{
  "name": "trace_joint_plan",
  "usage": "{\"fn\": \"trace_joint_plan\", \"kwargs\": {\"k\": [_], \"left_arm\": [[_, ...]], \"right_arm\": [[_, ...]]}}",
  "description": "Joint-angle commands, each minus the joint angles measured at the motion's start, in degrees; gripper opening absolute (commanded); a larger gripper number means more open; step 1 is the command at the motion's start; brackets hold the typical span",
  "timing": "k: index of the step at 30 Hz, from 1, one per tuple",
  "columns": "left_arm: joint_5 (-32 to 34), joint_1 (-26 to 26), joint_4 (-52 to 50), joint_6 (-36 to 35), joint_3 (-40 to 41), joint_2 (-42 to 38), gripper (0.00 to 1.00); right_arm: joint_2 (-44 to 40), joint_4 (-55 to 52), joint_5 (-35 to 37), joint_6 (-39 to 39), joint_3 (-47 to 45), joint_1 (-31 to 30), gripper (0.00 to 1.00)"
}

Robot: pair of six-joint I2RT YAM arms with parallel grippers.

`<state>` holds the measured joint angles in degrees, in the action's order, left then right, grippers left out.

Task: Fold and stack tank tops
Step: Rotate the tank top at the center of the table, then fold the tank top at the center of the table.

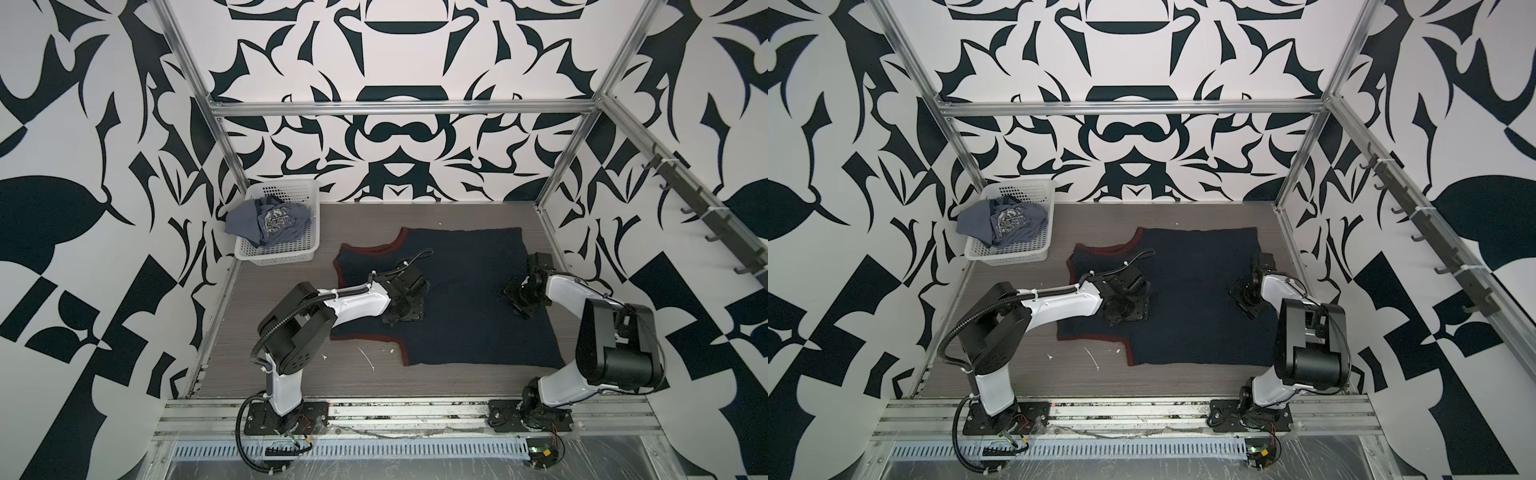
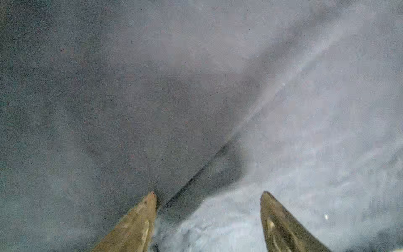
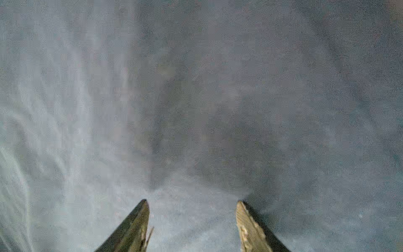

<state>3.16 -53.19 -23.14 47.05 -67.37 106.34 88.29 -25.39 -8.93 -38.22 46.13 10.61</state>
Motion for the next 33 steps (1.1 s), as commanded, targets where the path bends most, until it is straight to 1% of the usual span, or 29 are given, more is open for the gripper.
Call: {"fn": "trace_joint_plan", "kwargs": {"k": [1, 3, 5, 7, 9, 11, 13, 15, 17, 19, 21, 23, 25, 28, 33], "left_arm": [[-1.73, -0.36, -1.94, 1.21, -0.04, -3.28, 0.8], [-0.87, 1.77, -2.94, -0.92, -2.8, -5.24, 0.79], [-0.35, 5.87, -6.09, -3.54, -8.29, -5.17, 0.8], [0.47, 10.51, -8.13, -5.58, -13.96, -3.36, 0.79], [0.81, 14.72, -8.24, -7.48, -19.48, 0.13, 0.78], [0.28, 18.62, -8.28, -8.98, -26.15, 5.45, 0.77], [-0.26, 21.38, -8.14, -9.64, -32.31, 11.15, 0.76], [-2.62, 23.34, -8.03, -10.06, -39.66, 17.35, 0.71], [-4.41, 24.52, -8.39, -10.57, -47.75, 23.48, 0.66], [-5.85, 24.62, -9.64, -11.37, -55.0, 28.6, 0.63], [-7.62, 24.62, -9.82, -11.24, -60.17, 32.65, 0.62], [-9.5, 24.51, -9.82, -10.94, -64.32, 36.18, 0.58], [-10.12, 24.45, -9.12, -10.71, -66.09, 38.21, 0.56], [-11.23, 24.34, -7.06, -10.22, -66.57, 40.19, 0.54], [-12.75, 23.97, -3.46, -9.63, -67.7, 43.09, 0.46]], "right_arm": [[-0.59, -3.19, 4.83, -0.61, -1.28, 0.56, 0.69], [-1.5, -4.22, 5.74, -0.48, 1.49, -1.33, 0.69], [-2.83, -4.55, 8.3, -0.11, 4.9, -4.38, 0.69], [-3.06, -5.0, 8.97, 0.66, 9.09, -5.61, 0.69], [-2.25, -4.63, 8.32, 1.41, 13.2, -5.58, 0.67], [-0.53, -3.75, 8.77, 2.65, 17.88, -5.56, 0.67], [2.26, -3.13, 8.82, 3.75, 22.71, -5.53, 0.66], [6.12, -3.09, 9.43, 5.23, 28.06, -5.43, 0.65], [10.98, -3.87, 9.27, 6.27, 34.02, -4.99, 0.65], [15.39, -4.81, 8.19, 7.07, 38.94, -4.44, 0.64], [19.24, -5.52, 7.65, 7.7, 43.14, -4.16, 0.64], [22.85, -6.26, 7.56, 8.11, 46.9, -3.95, 0.64], [25.5, -6.75, 7.31, 8.64, 49.33, -3.68, 0.64], [28.93, -7.4, 8.13, 9.74, 52.51, -3.04, 0.63], [32.61, -7.58, 8.04, 11.61, 56.43, -1.66, 0.63]]}}
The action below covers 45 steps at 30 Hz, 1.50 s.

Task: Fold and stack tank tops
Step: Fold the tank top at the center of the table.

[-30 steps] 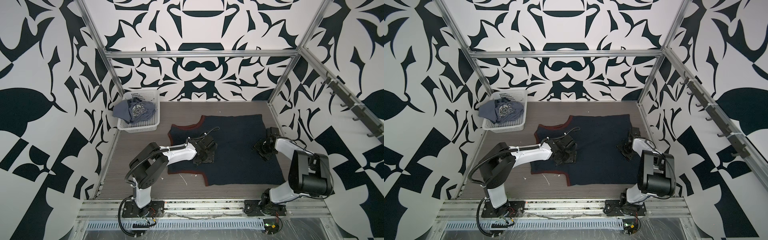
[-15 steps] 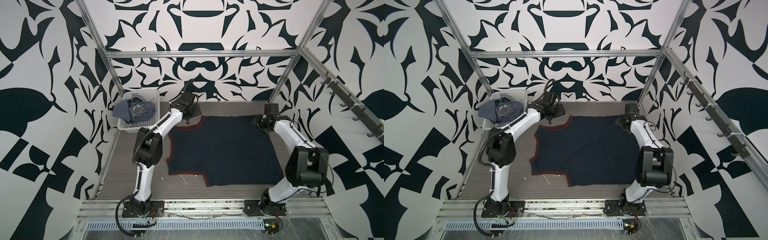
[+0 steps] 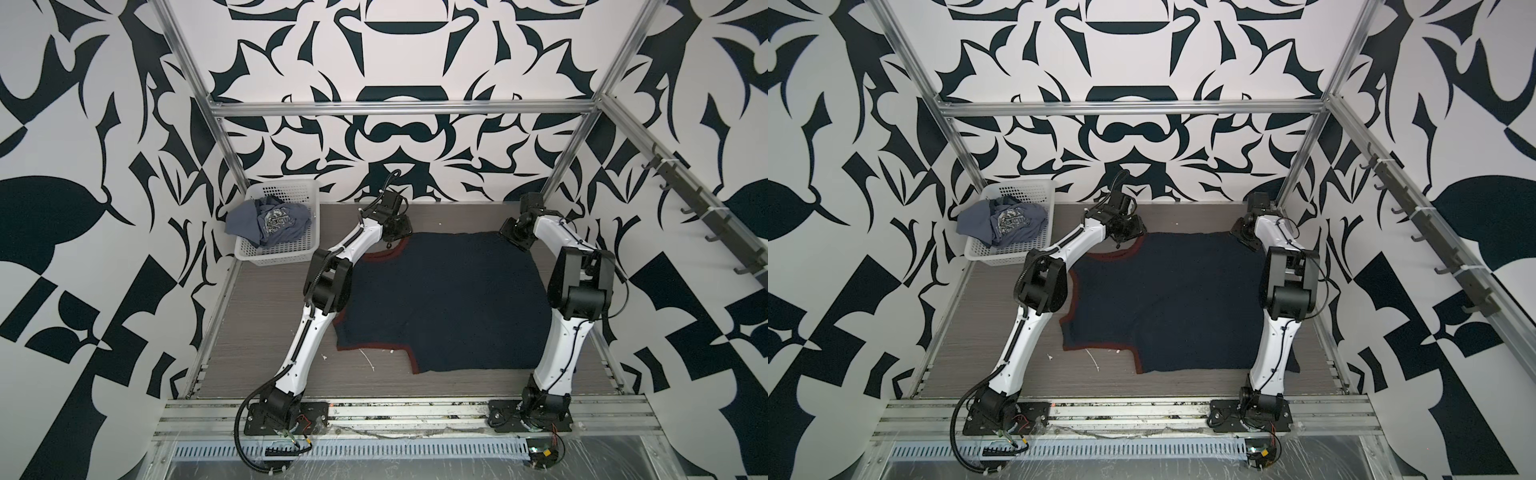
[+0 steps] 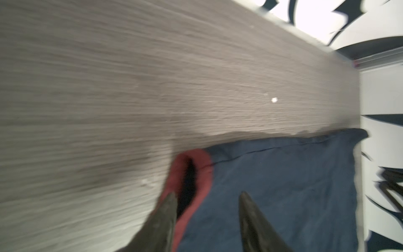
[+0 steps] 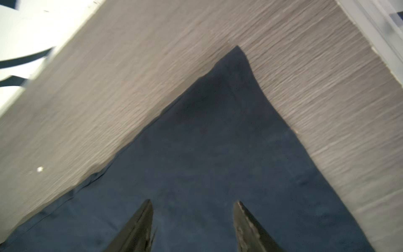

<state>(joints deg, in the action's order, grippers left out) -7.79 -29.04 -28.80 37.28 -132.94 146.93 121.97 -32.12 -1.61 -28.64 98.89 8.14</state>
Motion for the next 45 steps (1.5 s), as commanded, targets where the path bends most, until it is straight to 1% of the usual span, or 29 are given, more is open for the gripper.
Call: {"fn": "trace_joint_plan", "kwargs": {"k": [1, 4, 7, 9, 11, 13, 17, 23, 25, 27, 29, 33, 36, 37, 40, 45], "left_arm": [[-1.86, -0.31, 2.67, 0.16, -3.07, 3.42, 0.45], [-1.58, -0.63, 1.2, 0.51, -8.26, 7.27, 0.39], [0.17, -0.67, -0.58, 0.94, -12.03, 9.59, 0.39], [2.06, -0.76, -0.91, 1.04, -11.78, 9.39, 0.42], [3.32, -0.83, -0.32, 0.36, -9.98, 8.12, 0.5], [5.17, -1.1, -0.26, -0.73, -8.33, 6.88, 0.52], [7.21, -1.24, -0.84, -1.42, -6.72, 6.16, 0.53], [8.09, -1.2, -2.14, -1.51, -8.51, 7.97, 0.49], [8.06, -1.24, -2.01, -1.33, -8.76, 8.4, 0.49], [8.28, -1.2, -2.62, -1.33, -9.83, 9.11, 0.5], [8.41, -1.2, -2.87, -1.41, -10.56, 9.58, 0.54], [9.54, -1.22, -3.38, -2.05, -10.8, 9.93, 0.57], [9.25, -1.2, -3.34, -2.21, -11.02, 10.39, 0.56], [8.68, -1.2, -3.03, -2.21, -11.05, 10.47, 0.54], [7.99, -1.37, -1.96, -2.12, -11.12, 10.82, 0.47], [7.54, -1.55, -1.28, -2.2, -12.94, 11.97, 0.34]], "right_arm": [[-0.56, -0.83, 0.86, 2.31, 4.24, 0.98, 0.63], [1.25, -1.28, 0.69, 2.3, 6.52, 1.32, 0.62], [2.83, -1.88, 0.38, 2.01, 8.64, 1.58, 0.62], [3.86, -2.51, 0.24, 2.21, 10.3, 1.48, 0.62], [5.14, -3.58, 0.41, 2.95, 12.49, 1.54, 0.62], [6.17, -4.27, 1.17, 3.52, 14.12, 1.61, 0.62], [10.6, -7.5, 3.07, 4.15, 20.88, 2.46, 0.63], [18.47, -13.0, 4.71, 5.39, 32.98, 2.89, 0.63], [21.02, -14.81, 6.48, 5.69, 36.26, 3.06, 0.63], [23.25, -15.98, 6.67, 5.64, 39.21, 3.5, 0.62], [25.19, -16.75, 6.25, 5.84, 41.7, 3.75, 0.62], [28.14, -17.1, 5.47, 6.78, 45.14, 3.9, 0.62], [29.42, -16.55, 5.15, 6.71, 46.34, 3.99, 0.62], [29.73, -16.38, 4.83, 6.67, 46.48, 4.03, 0.62], [30.34, -15.58, 4.29, 6.78, 46.75, 4.33, 0.58], [30.92, -14.06, 1.39, 6.86, 46.48, 4.87, 0.36]]}}
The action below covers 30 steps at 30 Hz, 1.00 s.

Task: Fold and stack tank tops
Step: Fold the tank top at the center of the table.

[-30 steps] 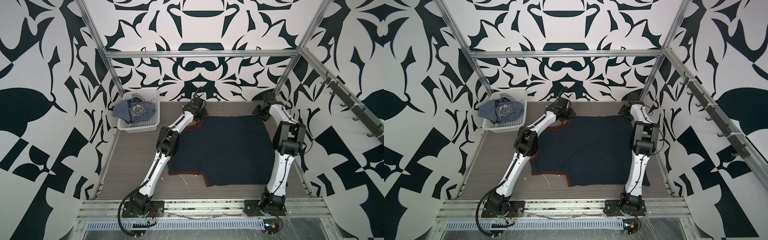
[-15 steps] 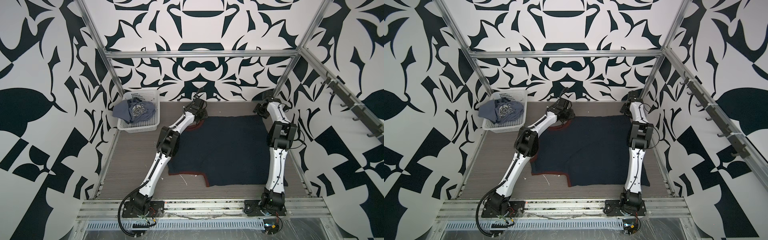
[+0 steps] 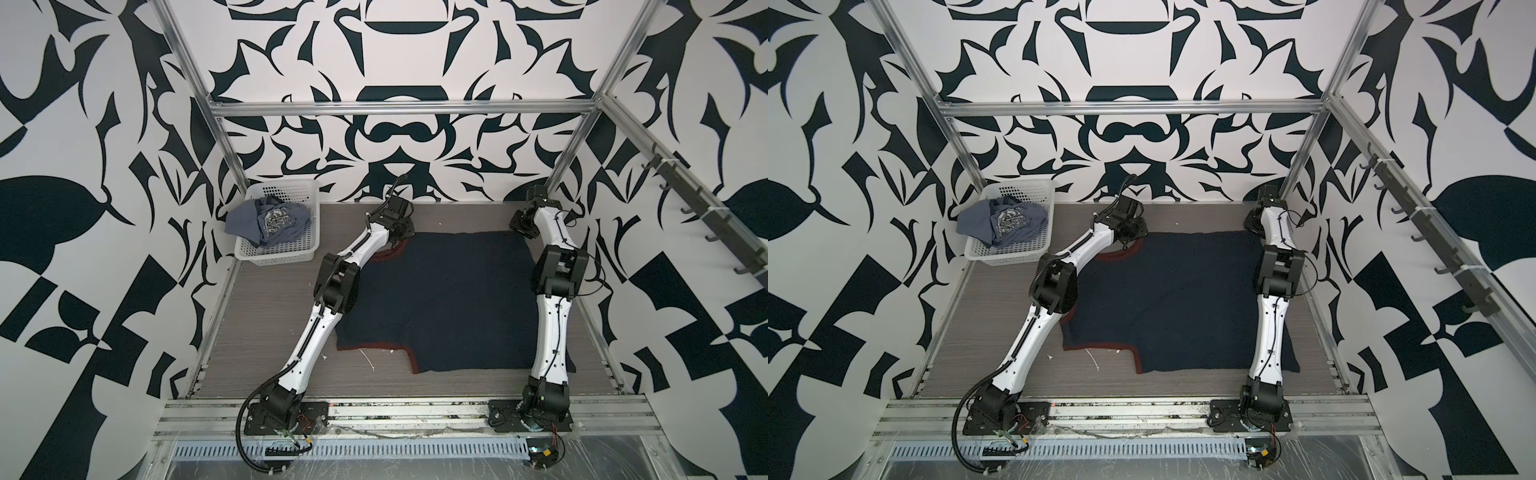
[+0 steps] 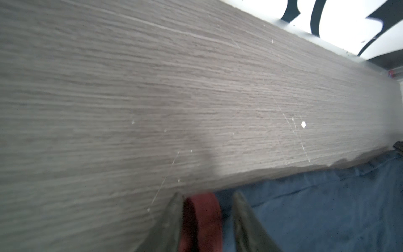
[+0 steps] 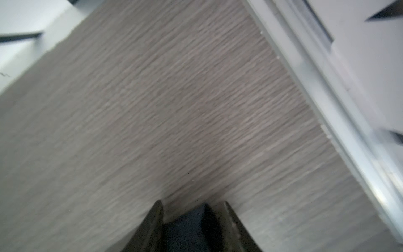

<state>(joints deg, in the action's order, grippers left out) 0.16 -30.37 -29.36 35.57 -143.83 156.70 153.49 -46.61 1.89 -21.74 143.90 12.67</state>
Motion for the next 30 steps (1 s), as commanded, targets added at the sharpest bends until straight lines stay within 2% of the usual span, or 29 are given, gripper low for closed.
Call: {"fn": "trace_joint_plan", "kwargs": {"k": [1, 3, 9, 14, 19, 30], "left_arm": [[-0.37, -0.22, -0.49, -0.46, -1.97, 2.12, 0.32], [-0.26, -0.3, 0.19, -0.42, -1.38, 1.6, 0.27], [1.19, -0.3, 1.07, -0.83, -0.58, -0.6, 0.15], [3.0, -0.14, 4.03, -2.22, 3.21, -4.95, 0.07], [3.84, -0.22, 7.31, -3.14, 8.9, -10.07, 0.03], [5.67, -3.4, 18.11, -7.05, 33.23, -26.41, 0.06]], "right_arm": [[-0.57, 0.38, -2.27, 0.03, 1.48, 0.34, 0.31], [-1.08, 0.64, -3.02, -0.05, 0.88, 0.28, 0.2], [-6.06, 4.21, -3.54, -1.14, -5.88, 0.16, 0.07], [-10.58, 6.18, -4.16, -0.92, -9.19, 0.16, 0.04], [-16.46, 8.65, -3.21, -0.5, -14.59, 0.21, 0.01], [-32.9, 21.89, -6.91, -3.65, -40.67, 2.68, 0.0]]}}
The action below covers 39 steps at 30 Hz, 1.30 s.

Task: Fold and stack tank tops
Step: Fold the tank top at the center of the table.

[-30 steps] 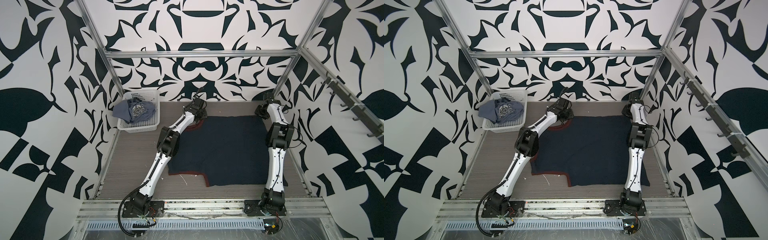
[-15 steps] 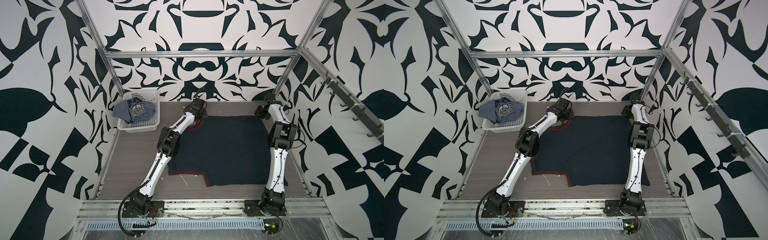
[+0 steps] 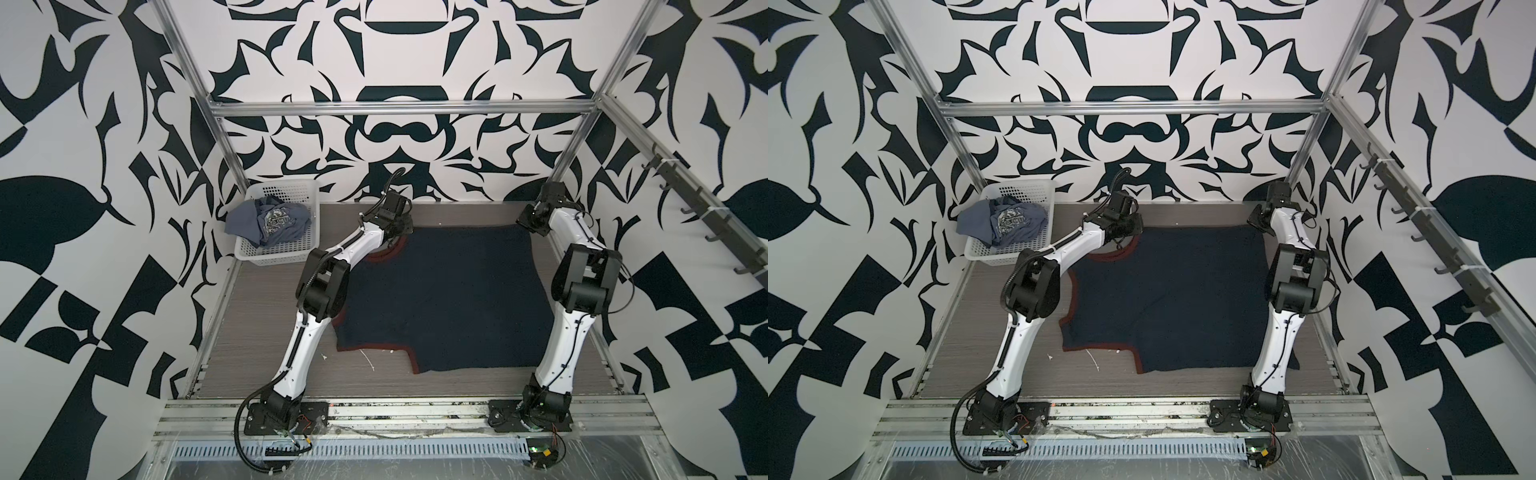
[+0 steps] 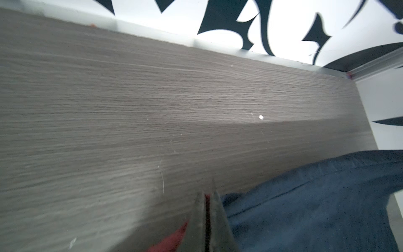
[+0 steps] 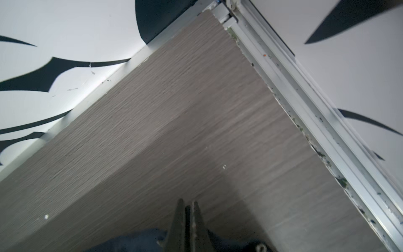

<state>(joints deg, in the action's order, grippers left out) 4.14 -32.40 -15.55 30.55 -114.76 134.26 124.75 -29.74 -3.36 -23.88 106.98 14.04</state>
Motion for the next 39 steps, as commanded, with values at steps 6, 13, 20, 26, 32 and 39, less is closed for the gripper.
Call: {"fn": "trace_joint_plan", "kwargs": {"k": [6, 13, 20, 26, 32, 39], "left_arm": [[4.05, -4.26, 7.37, -2.16, 14.45, -10.48, 0.06], [7.57, -8.38, 10.8, -2.2, 26.33, -18.84, 0.06], [9.5, -11.3, 12.77, -0.26, 35.61, -24.44, 0.06], [10.88, -13.71, 14.44, 2.76, 42.19, -26.62, 0.06], [11.19, -14.44, 13.75, 6.32, 45.96, -27.11, 0.16], [14.74, -14.09, 10.09, 7.25, 44.79, -28.59, 0.38]], "right_arm": [[-11.04, 8.36, -3.52, -2.63, -13.77, 2.08, 0.0], [-18.65, 13.39, -6.48, -6.15, -25.94, 4.99, 0.0], [-26.59, 13.96, -6.34, -8.73, -35.99, 5.47, 0.0], [-30.25, 13.01, -2.9, -11.6, -42.87, 5.56, 0.0], [-30.73, 11.46, 1.25, -14.4, -46.12, 6.58, 0.01], [-31.42, 9.92, 2.7, -15.37, -45.08, 8.72, 0.17]]}}
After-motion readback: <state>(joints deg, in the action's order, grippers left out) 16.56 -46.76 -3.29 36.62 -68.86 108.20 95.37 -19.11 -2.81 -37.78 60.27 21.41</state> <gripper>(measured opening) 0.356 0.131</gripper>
